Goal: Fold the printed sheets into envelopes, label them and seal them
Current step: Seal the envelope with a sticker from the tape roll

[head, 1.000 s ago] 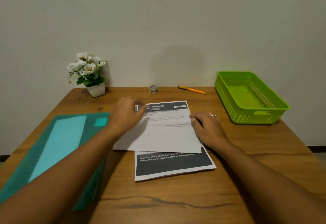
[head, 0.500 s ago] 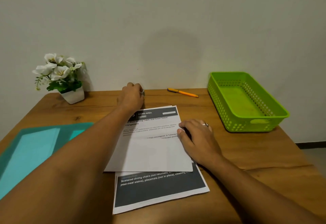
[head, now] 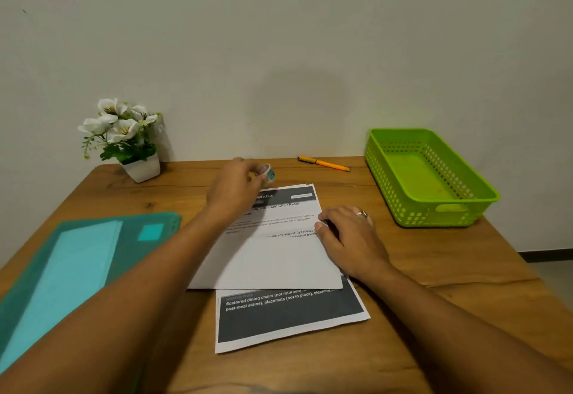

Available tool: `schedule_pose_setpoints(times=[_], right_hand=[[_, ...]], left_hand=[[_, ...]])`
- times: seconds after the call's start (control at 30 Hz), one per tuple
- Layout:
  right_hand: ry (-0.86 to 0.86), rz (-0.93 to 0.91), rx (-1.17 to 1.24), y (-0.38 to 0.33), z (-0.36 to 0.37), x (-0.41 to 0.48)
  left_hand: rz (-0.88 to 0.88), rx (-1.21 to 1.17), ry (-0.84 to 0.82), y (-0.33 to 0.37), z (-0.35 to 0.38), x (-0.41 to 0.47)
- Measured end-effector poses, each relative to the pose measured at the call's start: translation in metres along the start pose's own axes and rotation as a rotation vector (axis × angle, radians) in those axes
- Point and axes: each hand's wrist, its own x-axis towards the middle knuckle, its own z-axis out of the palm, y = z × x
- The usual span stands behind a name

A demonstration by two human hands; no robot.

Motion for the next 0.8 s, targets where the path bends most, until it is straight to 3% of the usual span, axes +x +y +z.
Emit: schedule_pose_setpoints(times=[0.23, 0.53, 0.7, 0.8], right_hand=[[0.014, 0.006, -0.044, -0.004, -0.001, -0.001], [-0.082, 0.066, 0.022, -0.022, -0.022, -0.006], [0.012, -0.099, 0.105, -0.059, -0.028, -0.022], [-0.043, -0.202, 0.059, -0.079, -0.019, -0.035]], left_hand=[[0.114, -0.253, -0.033, 0.0, -0.017, -0.104], [0.136, -0.266, -0.065, -0.023, 0.007, -0.154], [0.141, -0.244, -0.063, -0.021, 0.007, -0.153], [0.14, -0.264, -0.056, -0.022, 0.007, -0.153]])
